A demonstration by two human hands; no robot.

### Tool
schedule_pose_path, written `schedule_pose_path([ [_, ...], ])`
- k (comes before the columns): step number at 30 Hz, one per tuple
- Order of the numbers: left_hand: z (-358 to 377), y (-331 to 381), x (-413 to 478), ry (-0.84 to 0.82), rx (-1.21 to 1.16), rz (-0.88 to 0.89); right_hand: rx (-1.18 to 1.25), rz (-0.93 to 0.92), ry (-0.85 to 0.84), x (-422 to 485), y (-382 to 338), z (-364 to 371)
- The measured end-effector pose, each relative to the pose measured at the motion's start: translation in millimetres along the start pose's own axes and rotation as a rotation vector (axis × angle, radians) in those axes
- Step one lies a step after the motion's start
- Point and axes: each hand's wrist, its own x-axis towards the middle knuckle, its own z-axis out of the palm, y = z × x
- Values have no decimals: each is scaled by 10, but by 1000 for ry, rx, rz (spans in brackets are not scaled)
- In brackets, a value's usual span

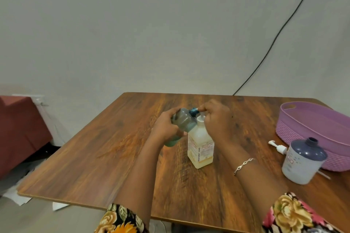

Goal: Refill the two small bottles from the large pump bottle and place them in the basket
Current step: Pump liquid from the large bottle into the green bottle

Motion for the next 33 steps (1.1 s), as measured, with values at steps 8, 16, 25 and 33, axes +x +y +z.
schedule_pose_path([
  [8,32,-20,5,14,7,-11,6,4,-66,-12,47,-41],
  [16,19,-66,46,-21,18,21,27,-37,3,-77,31,-40],
  [25,-24,-10,65,-17,-1,46,102,17,-34,96,61,-40],
  [33,28,-103,52,-33,25,17,84,-13,4,-44,95,100],
])
